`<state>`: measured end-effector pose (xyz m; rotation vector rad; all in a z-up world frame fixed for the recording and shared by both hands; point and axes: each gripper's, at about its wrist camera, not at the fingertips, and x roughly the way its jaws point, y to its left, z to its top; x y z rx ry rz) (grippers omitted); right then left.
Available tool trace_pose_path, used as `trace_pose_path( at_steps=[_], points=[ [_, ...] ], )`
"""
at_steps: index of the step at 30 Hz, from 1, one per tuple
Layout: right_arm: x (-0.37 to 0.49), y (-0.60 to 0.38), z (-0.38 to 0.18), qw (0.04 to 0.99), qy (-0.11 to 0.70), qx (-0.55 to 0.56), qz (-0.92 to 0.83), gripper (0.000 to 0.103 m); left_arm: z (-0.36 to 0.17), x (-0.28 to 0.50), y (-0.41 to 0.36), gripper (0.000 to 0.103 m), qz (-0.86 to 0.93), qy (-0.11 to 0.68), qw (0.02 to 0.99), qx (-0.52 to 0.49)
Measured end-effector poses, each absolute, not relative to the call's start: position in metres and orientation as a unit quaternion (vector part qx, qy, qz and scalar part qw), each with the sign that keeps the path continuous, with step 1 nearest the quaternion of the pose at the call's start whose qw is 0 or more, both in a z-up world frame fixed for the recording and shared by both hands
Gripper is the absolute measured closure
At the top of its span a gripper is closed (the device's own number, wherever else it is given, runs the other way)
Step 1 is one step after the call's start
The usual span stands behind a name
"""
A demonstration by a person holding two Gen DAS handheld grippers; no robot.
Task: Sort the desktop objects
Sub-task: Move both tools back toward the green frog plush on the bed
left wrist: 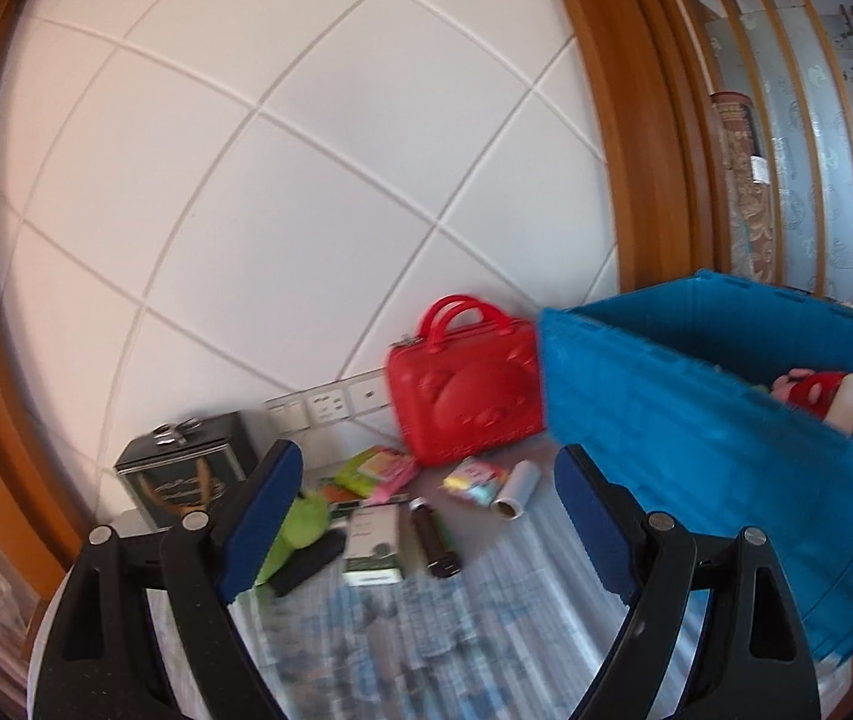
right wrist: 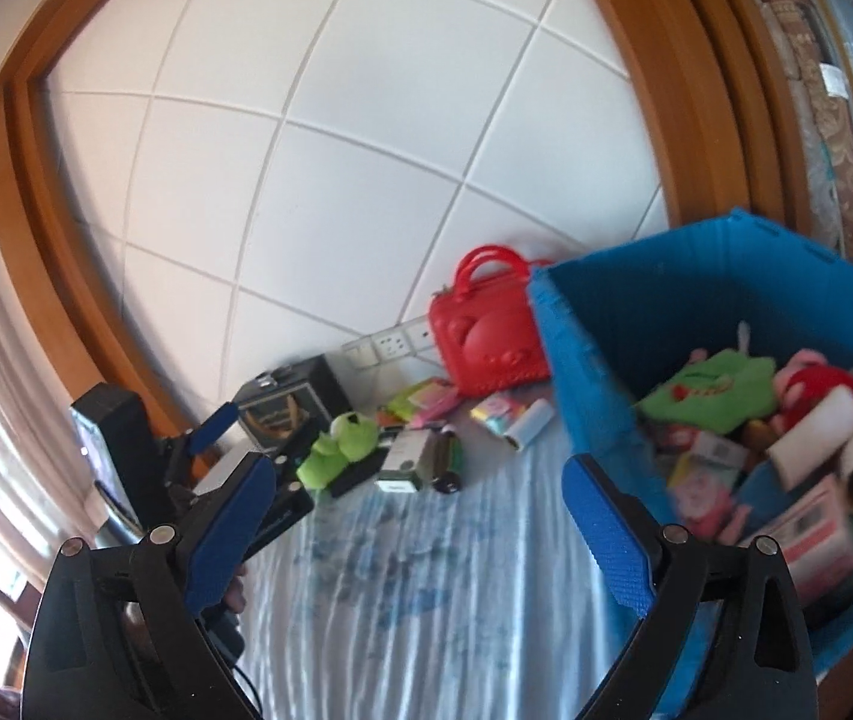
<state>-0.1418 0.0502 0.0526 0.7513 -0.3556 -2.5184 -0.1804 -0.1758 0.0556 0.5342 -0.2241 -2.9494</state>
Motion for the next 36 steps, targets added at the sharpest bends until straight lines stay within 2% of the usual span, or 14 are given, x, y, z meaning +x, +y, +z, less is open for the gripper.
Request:
trace_pose_path(
  at_steps=[6,19,29,31,36],
  points=[
    [-0.153,-0.013,0.024,0.236,-0.134,0.295,-0.916,0.005,0.031,-0.173,-0.246,0.017,-0.970,-0.106,0.107,0.192],
    [-0.248,-0.125,-0.027,0.266,-0.096,0.349,-0.894,0.005,-0.022,-0.202,-0.329,0.017,-0.958,-0.078,0.164,0.221],
    [-0.386,-0.302,-0.141,0.321,-0.032,0.431,-0.843,0.003,-0.109,-0.220,-0.415,0.017,-0.931,-0.053,0.210,0.293],
    [-0.402,-0.339,-0.153,0.336,-0.007,0.419,-0.843,0.003,-0.119,-0.223,-0.433,0.017,-0.925,-0.052,0.222,0.304],
    [-0.426,-0.419,-0.180,0.383,0.113,0.357,-0.844,0.004,-0.135,-0.230,-0.475,0.017,-0.915,-0.024,0.253,0.314]
  ],
)
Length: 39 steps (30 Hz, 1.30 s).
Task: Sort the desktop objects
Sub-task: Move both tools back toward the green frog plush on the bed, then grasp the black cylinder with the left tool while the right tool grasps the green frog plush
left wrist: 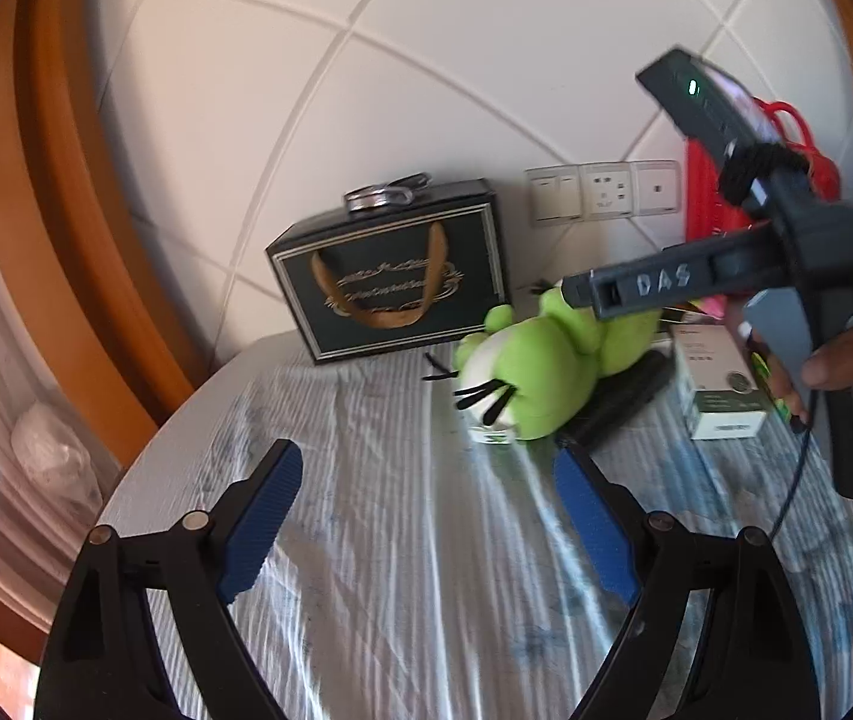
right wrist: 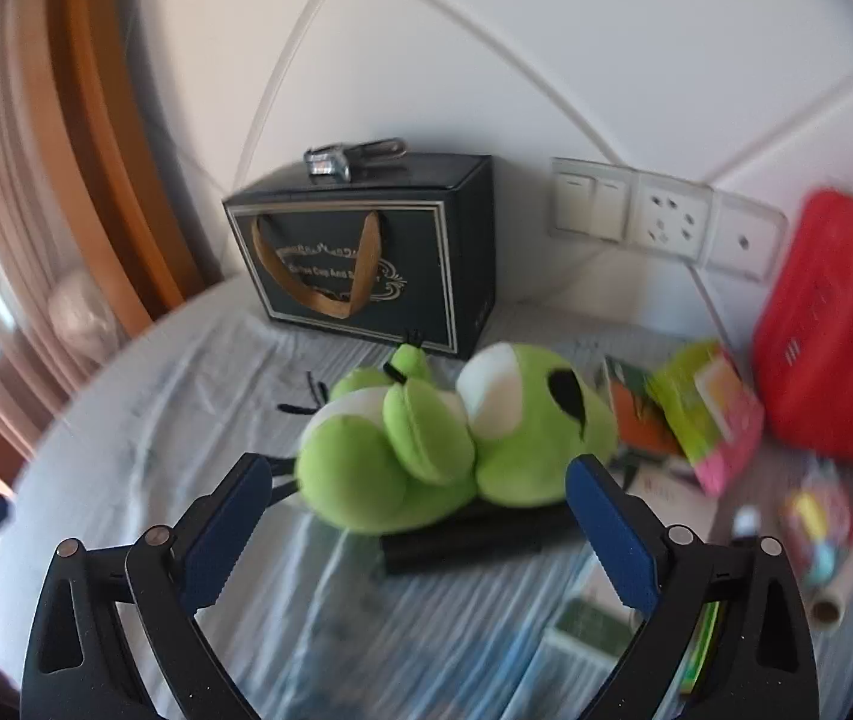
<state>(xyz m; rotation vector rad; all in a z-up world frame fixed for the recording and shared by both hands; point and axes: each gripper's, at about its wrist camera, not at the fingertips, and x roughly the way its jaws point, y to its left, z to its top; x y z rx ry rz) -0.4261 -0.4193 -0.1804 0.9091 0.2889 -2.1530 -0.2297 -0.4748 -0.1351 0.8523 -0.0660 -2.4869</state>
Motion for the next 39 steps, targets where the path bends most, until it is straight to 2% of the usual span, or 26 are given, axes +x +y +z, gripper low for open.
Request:
trace_pose_path(
  at_steps=[3,6,11,15,16,19,20,21,22,24,30,36,39],
  points=[
    [-0.446,-0.443,-0.199,0.375,0.144,0.357,-0.843,0.020,-0.141,-0.232,-0.485,0.017,-0.913,-0.008,0.256,0.317],
    [-0.470,-0.454,-0.216,0.369,0.132,0.390,-0.833,0.035,-0.148,-0.233,-0.489,0.017,-0.913,-0.004,0.252,0.322],
    [-0.476,-0.462,-0.230,0.342,0.162,0.387,-0.841,0.038,-0.156,-0.240,-0.490,0.017,-0.911,-0.002,0.245,0.331],
    [-0.467,-0.473,-0.241,0.326,0.228,0.388,-0.832,0.042,-0.160,-0.245,-0.491,0.017,-0.910,0.007,0.241,0.338],
    [-0.467,-0.474,-0.240,0.330,0.227,0.381,-0.833,0.048,-0.161,-0.246,-0.491,0.017,-0.909,0.007,0.240,0.340],
    [-0.473,-0.465,-0.238,0.336,0.207,0.377,-0.838,0.050,-0.162,-0.247,-0.489,0.017,-0.908,0.003,0.239,0.345],
    [-0.474,-0.463,-0.239,0.340,0.207,0.377,-0.836,0.067,-0.162,-0.248,-0.489,0.017,-0.908,0.001,0.236,0.345],
    [-0.472,-0.464,-0.237,0.336,0.213,0.376,-0.837,0.077,-0.162,-0.249,-0.488,0.017,-0.909,-0.003,0.234,0.346],
    [-0.471,-0.463,-0.231,0.340,0.207,0.375,-0.837,0.079,-0.163,-0.251,-0.488,0.017,-0.910,-0.007,0.230,0.346],
    [-0.470,-0.456,-0.213,0.359,0.170,0.375,-0.837,0.081,-0.165,-0.259,-0.487,0.017,-0.913,-0.024,0.213,0.347],
    [-0.458,-0.407,-0.144,0.369,0.132,0.334,-0.857,0.081,-0.177,-0.310,-0.488,0.017,-0.925,-0.079,0.121,0.351],
    [-0.446,-0.303,-0.086,0.318,0.077,0.310,-0.893,0.081,-0.202,-0.375,-0.480,0.017,-0.927,-0.129,0.003,0.353],
    [-0.438,-0.266,-0.072,0.297,0.060,0.306,-0.902,0.081,-0.222,-0.404,-0.469,0.021,-0.914,-0.154,-0.046,0.373]
  ],
)
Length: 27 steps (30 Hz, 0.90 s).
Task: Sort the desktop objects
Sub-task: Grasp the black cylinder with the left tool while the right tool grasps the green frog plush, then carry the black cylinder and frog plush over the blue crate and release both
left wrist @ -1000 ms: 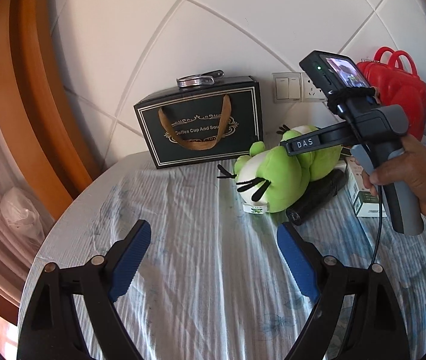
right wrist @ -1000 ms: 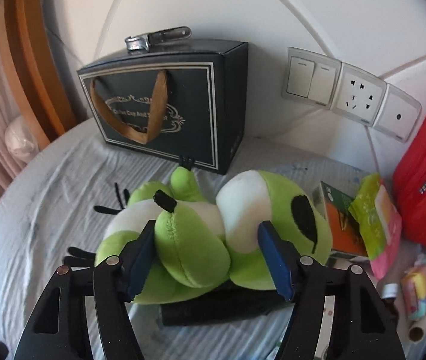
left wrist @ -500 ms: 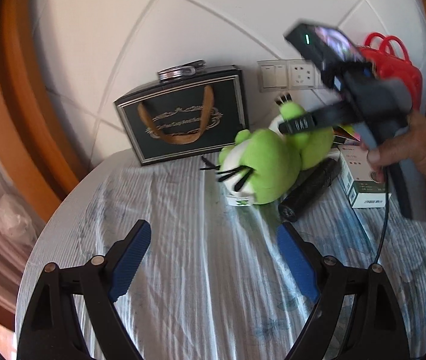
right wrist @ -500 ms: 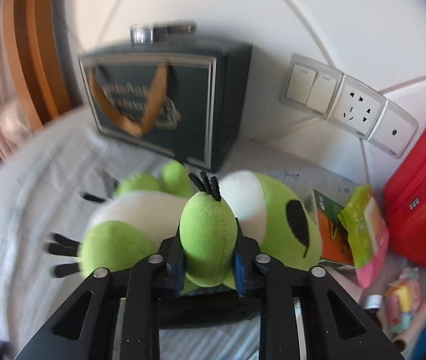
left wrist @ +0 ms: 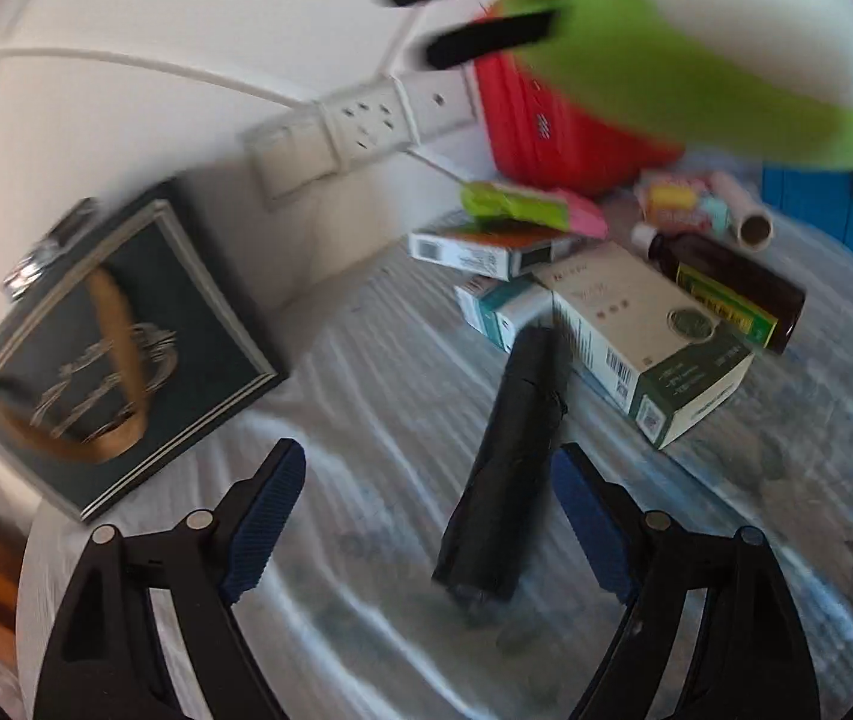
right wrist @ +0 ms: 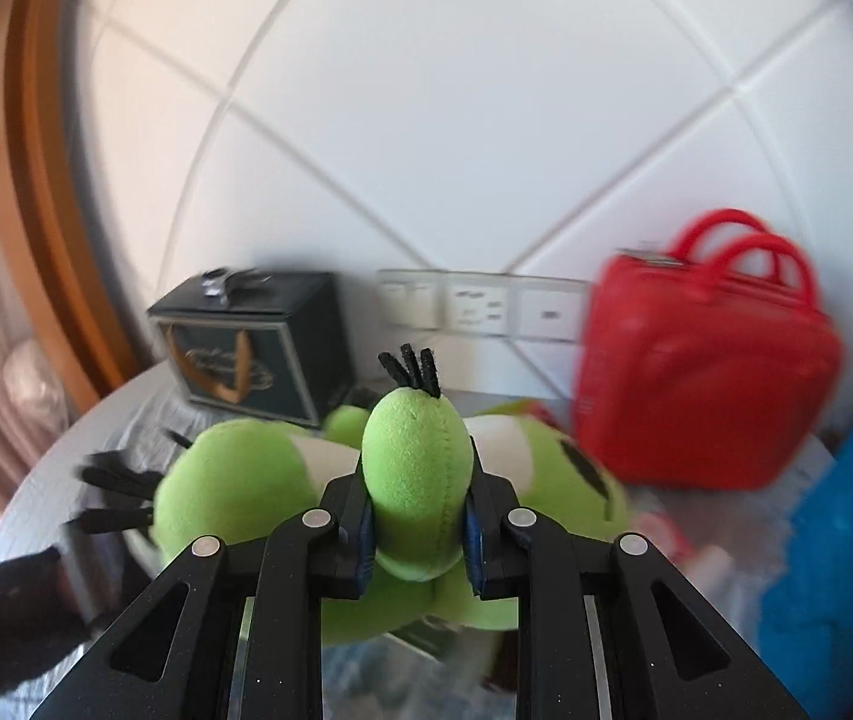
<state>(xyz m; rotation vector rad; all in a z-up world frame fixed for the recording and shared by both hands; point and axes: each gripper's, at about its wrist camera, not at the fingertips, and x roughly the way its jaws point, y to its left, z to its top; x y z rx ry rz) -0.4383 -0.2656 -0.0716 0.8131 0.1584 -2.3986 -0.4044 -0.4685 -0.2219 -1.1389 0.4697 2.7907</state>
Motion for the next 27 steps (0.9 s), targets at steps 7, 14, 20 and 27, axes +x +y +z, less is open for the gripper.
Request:
trace_pose_path(
  at_steps=[7,14,20,27],
  points=[
    [-0.432,-0.212,-0.064,0.258,0.030,0.308,-0.915,0.081,-0.265,-0.437,-0.453,0.055,0.871,0.197,0.128,-0.432],
    [-0.416,-0.191,-0.061,0.250,0.017,0.298,-0.921,0.081,-0.257,-0.420,-0.449,0.069,0.884,0.190,0.092,-0.418],
    [-0.384,-0.193,-0.041,0.267,0.024,0.276,-0.923,0.081,-0.192,-0.363,-0.438,0.070,0.921,0.158,0.022,-0.355],
    [-0.328,-0.180,0.000,0.280,0.008,0.241,-0.929,0.081,-0.088,-0.295,-0.398,0.070,0.951,0.140,-0.035,-0.273]
  ],
)
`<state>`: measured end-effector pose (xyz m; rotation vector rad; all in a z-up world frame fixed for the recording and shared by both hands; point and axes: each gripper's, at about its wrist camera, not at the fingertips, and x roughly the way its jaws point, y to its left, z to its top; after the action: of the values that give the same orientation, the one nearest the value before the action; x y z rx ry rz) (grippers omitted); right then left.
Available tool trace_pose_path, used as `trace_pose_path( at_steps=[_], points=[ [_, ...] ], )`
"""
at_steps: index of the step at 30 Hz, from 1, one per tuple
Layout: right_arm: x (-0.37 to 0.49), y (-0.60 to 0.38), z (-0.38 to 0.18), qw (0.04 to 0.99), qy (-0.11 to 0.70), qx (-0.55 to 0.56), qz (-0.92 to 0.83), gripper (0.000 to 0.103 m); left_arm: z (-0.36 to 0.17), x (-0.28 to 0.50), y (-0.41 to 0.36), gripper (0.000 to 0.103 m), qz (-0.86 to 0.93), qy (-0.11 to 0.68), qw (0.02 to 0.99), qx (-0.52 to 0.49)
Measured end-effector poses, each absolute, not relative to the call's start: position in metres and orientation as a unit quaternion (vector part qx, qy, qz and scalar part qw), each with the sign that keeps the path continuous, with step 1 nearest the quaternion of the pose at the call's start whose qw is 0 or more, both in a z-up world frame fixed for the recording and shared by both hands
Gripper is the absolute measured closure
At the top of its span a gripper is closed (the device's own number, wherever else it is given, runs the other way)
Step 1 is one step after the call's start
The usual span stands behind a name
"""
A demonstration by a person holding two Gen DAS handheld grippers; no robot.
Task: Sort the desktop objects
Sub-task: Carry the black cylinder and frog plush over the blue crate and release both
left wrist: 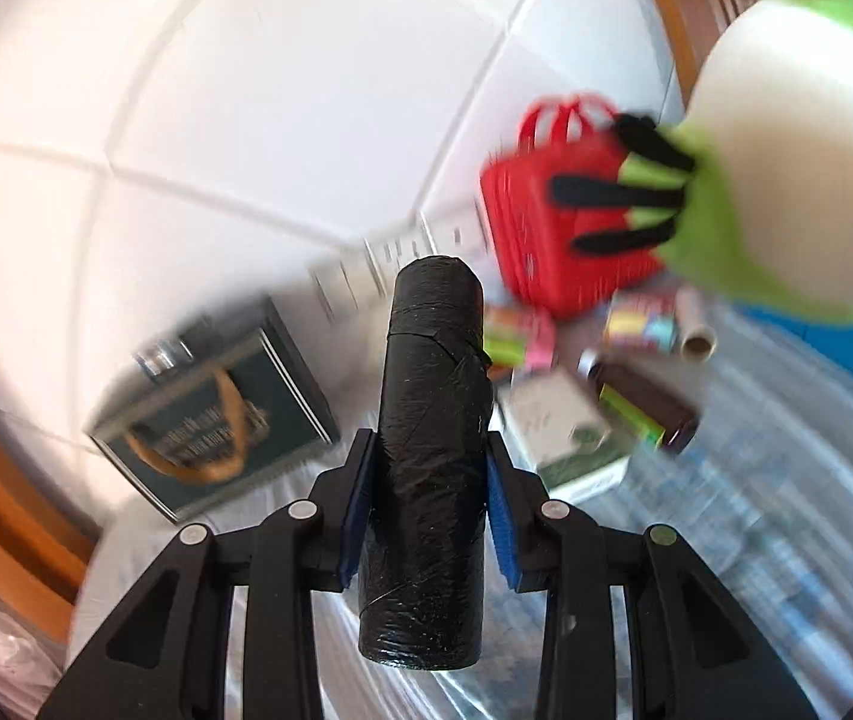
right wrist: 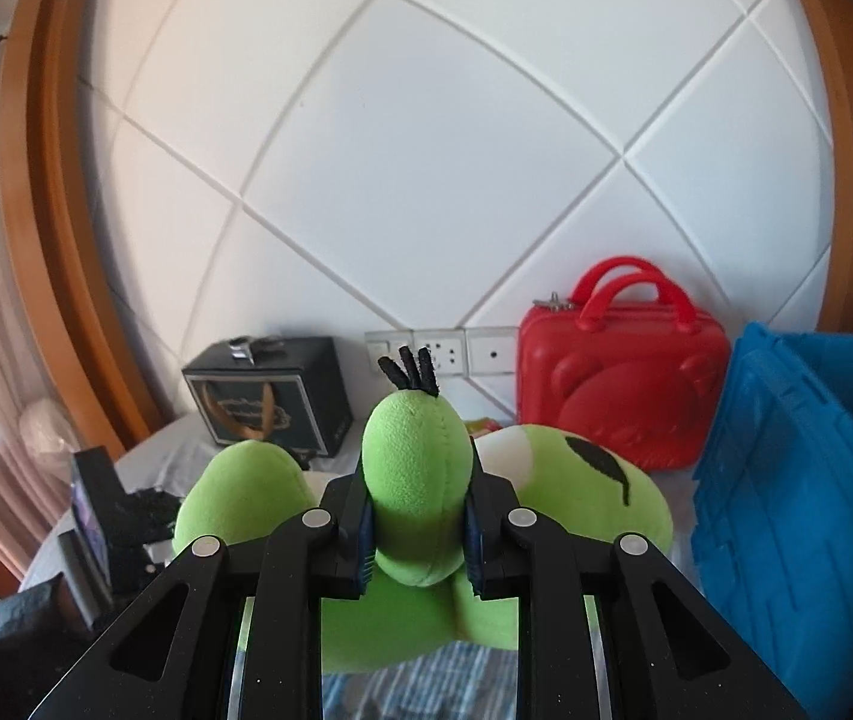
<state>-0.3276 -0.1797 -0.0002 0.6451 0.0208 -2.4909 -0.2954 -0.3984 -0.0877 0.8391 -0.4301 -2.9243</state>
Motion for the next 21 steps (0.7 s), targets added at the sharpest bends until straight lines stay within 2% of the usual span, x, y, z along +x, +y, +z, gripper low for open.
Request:
trace_pose_path(
  at_steps=[9,16,21],
  points=[
    [-0.202,-0.103,0.079,0.232,0.003,0.164,-0.959,0.081,0.008,-0.244,-0.295,0.069,-0.975,-0.112,-0.031,0.192],
    [-0.112,-0.007,0.123,0.143,0.003,0.121,-0.982,0.081,0.052,-0.236,-0.179,0.070,-0.972,-0.117,-0.122,0.162],
    [-0.096,0.069,0.152,0.087,-0.006,0.108,-0.990,0.081,0.075,-0.256,-0.099,0.069,-0.967,-0.107,-0.164,0.164]
  ],
)
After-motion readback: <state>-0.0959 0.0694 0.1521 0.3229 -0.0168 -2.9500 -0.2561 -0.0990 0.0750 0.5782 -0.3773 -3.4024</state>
